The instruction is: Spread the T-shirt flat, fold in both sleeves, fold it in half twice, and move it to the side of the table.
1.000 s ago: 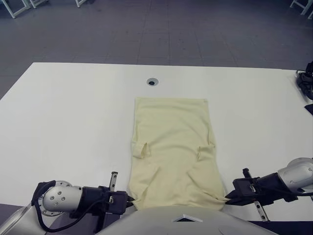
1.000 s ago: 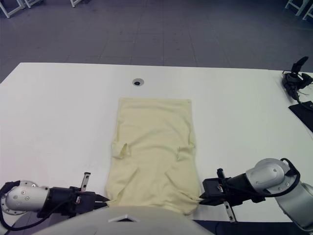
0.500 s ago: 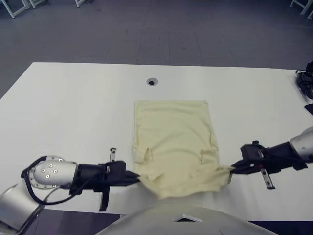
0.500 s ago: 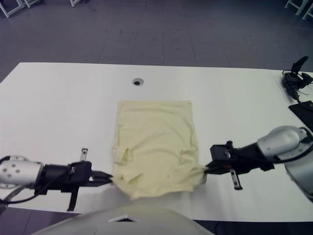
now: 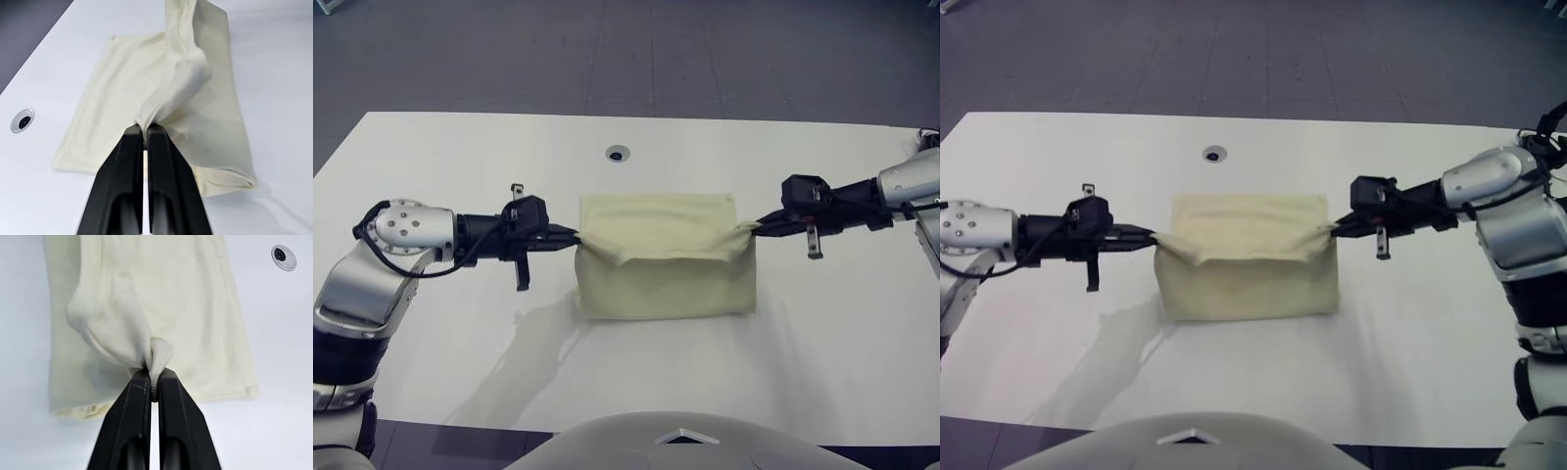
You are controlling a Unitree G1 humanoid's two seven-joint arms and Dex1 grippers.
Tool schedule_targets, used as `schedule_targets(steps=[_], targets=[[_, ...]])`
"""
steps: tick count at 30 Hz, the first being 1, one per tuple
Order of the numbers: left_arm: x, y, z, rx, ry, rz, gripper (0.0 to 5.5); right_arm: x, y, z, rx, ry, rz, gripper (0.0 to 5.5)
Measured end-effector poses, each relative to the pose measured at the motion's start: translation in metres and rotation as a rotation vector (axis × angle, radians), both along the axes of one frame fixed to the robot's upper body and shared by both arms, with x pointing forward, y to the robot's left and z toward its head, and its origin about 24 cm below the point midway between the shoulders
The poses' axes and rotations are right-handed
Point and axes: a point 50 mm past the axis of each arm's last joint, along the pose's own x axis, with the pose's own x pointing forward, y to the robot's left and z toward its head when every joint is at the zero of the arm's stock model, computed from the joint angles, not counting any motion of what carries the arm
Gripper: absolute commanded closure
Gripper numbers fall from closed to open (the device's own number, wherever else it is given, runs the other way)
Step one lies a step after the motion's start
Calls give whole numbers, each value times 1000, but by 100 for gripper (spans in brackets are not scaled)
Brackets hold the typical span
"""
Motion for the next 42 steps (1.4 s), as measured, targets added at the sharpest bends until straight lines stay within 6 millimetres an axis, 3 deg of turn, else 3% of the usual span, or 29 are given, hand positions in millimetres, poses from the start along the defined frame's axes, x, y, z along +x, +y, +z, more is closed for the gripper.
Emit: schedule_targets(steps=[11, 23, 27, 32, 37, 40, 42], targets=[[47, -3, -3, 14, -97, 61, 550, 43, 2, -1, -5, -72, -30, 550], [85, -9, -50, 11, -17, 151, 550, 73, 13, -54, -26, -10, -116, 550], [92, -12, -60, 17, -6, 171, 550, 77, 10, -61, -39, -14, -155, 550], [105, -4, -71, -25, -18, 361, 461, 87, 6, -69, -40, -142, -307, 457], [125, 1, -47, -214, -88, 639, 375, 97, 1, -64, 21, -311, -499, 375], [122, 1, -35, -220, -148, 641, 316, 97, 4, -62, 39, -349, -494, 318], [109, -2, -31, -176, -192, 580, 283, 94, 9, -62, 52, -380, -442, 286]])
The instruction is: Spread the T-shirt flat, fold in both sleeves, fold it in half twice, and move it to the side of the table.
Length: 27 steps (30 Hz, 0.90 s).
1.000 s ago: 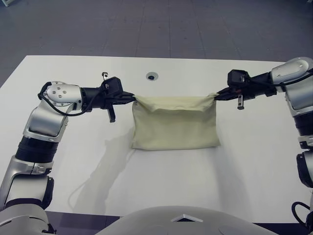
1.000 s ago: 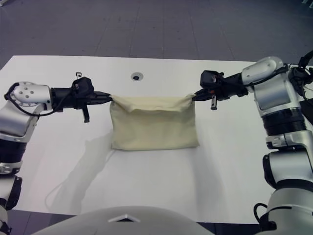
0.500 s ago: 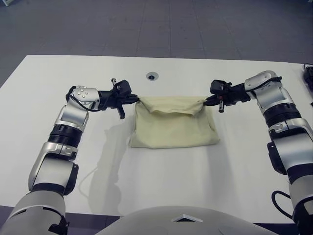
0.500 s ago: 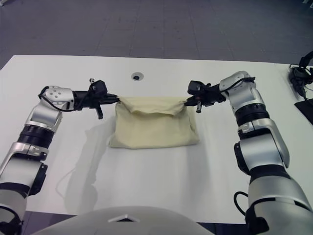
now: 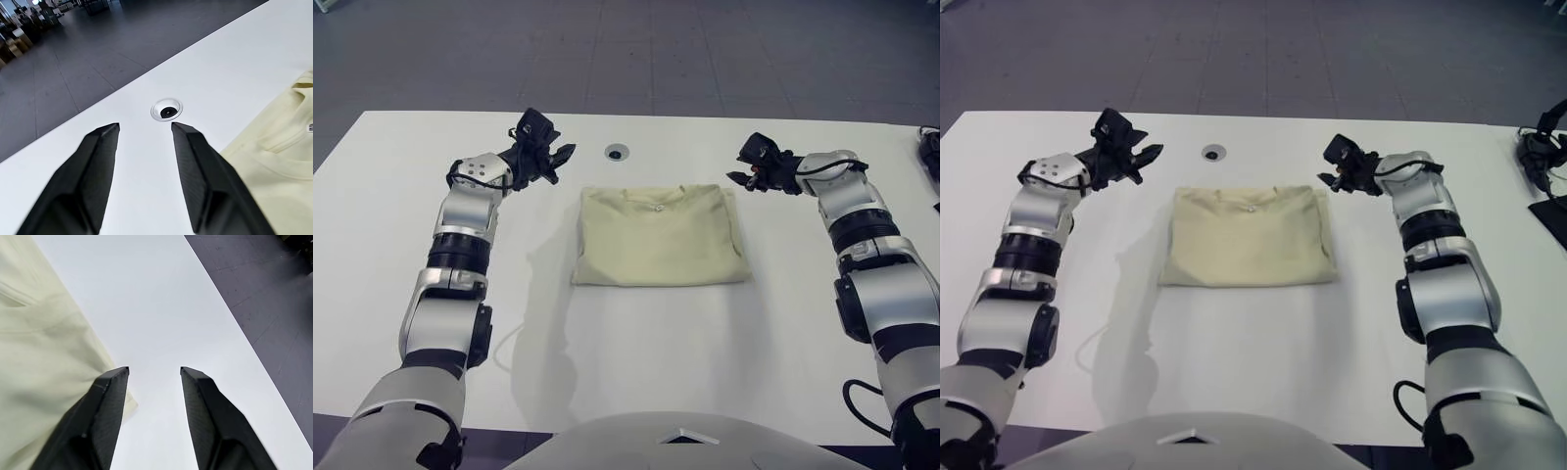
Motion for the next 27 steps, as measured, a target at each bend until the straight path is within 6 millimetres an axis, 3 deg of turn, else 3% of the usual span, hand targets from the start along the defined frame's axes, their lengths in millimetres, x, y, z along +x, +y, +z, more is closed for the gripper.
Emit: schedule_targets(steps=[6, 10, 15, 17, 21, 27], targets=[[-55, -15, -4, 208, 7, -218, 168, -9, 15, -3, -155, -92, 198, 176], [-89, -33, -9, 383, 22, -378, 96, -15, 13, -7, -300, -113, 292, 107], [-93, -31, -32, 564, 61, -391, 10, -19, 11, -18, -415, -112, 359, 21], [-94, -28, -44, 596, 97, -387, 10, -20, 10, -20, -453, -122, 382, 11], [-92, -29, -46, 624, 78, -412, 10, -26, 8, -20, -495, -127, 451, 11], [-67, -26, -42, 715, 43, -474, 10, -72, 1, -13, -540, -23, 693, 11]])
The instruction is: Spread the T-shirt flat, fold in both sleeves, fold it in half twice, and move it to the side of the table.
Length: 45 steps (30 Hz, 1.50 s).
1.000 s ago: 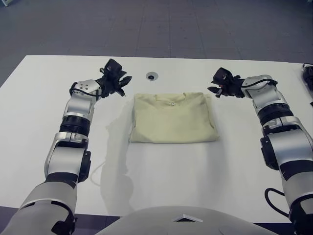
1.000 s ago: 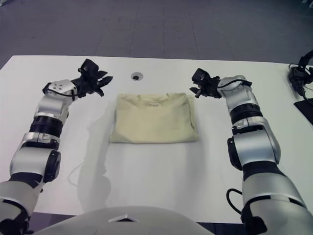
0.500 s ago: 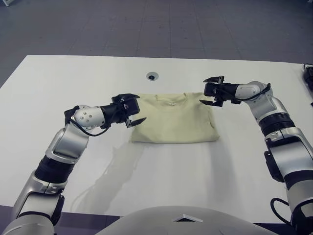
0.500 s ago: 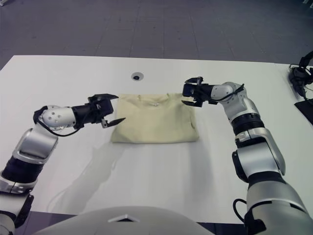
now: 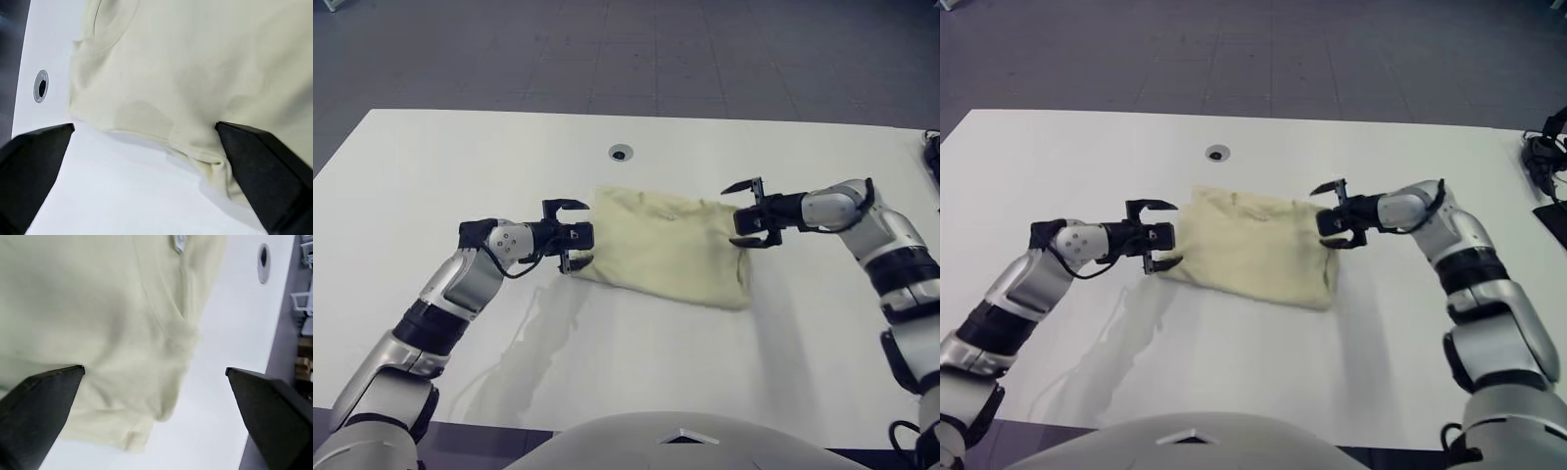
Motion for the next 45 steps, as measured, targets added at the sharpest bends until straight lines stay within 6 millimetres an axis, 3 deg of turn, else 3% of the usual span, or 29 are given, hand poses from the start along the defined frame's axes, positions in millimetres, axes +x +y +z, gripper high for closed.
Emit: schedule_targets(steps=[4, 9, 11, 15, 17, 21, 24, 28, 33, 37, 42, 45], targets=[[25, 0, 4, 53, -23, -49, 10, -43, 16, 0, -1, 155, 129, 11], [62, -25, 9, 109, -109, -141, 10, -95, 68, -8, 157, 391, 240, 11], [73, -34, 19, 87, -166, -161, 10, -101, 82, -6, 227, 431, 240, 11], [83, -38, 52, -74, -277, -142, 10, -77, 82, 13, 323, 385, 103, 11], [83, -28, 67, -182, -320, -80, 10, -54, 82, 29, 391, 301, 33, 11], [63, -2, 87, -343, -377, 43, 10, -13, 83, 35, 502, 195, -131, 11], [37, 7, 79, -414, -323, 112, 10, 13, 82, 25, 548, 150, -252, 11], [0, 5, 63, -495, -197, 172, 10, 38, 78, 7, 564, 108, -391, 11], [-43, 0, 69, -589, -114, 252, 10, 59, 70, -24, 446, 101, -548, 11], [-53, -5, 75, -603, -115, 286, 10, 73, 61, -20, 402, 29, -630, 11], [-65, -13, 70, -609, -71, 289, 10, 79, 51, -19, 446, -46, -685, 11], [-75, -18, 63, -611, -28, 277, 10, 83, 55, 6, 629, -110, -636, 11]])
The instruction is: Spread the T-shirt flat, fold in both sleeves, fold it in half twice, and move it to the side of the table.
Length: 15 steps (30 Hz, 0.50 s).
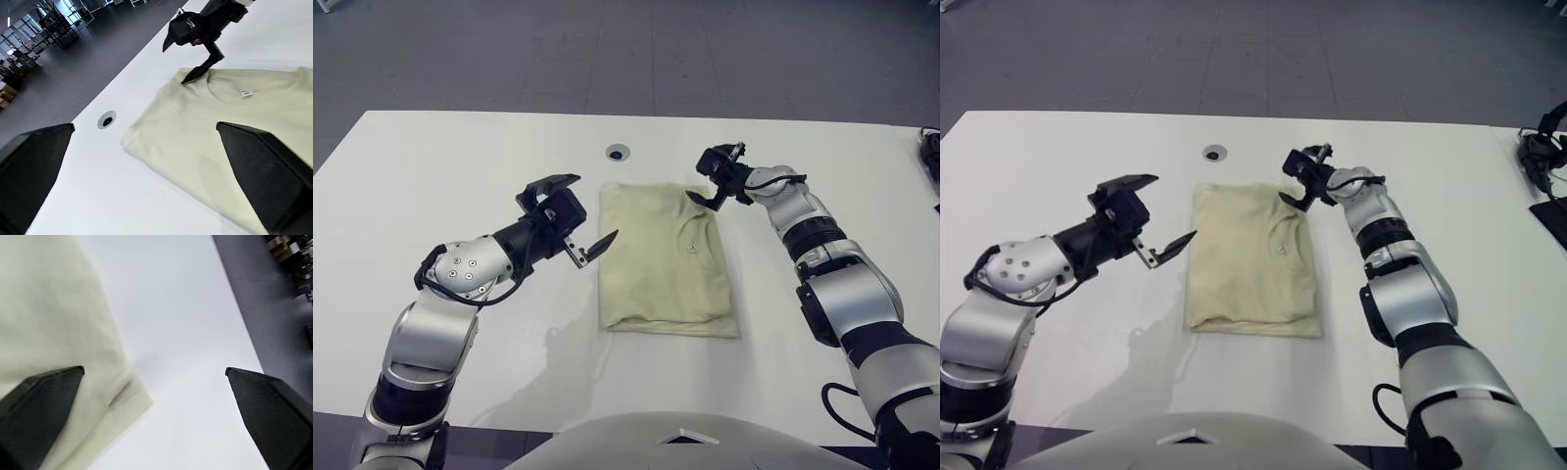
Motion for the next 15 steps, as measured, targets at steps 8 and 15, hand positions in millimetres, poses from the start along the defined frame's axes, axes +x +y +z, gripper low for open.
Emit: schedule_targets(steps=[8, 15], targets=[[-35, 4, -19, 50, 125, -51, 10, -58, -27, 30, 190, -81, 134, 11], [-69, 11, -40, 167, 282, -156, 10, -180, -52, -30, 226, 386, 282, 11]])
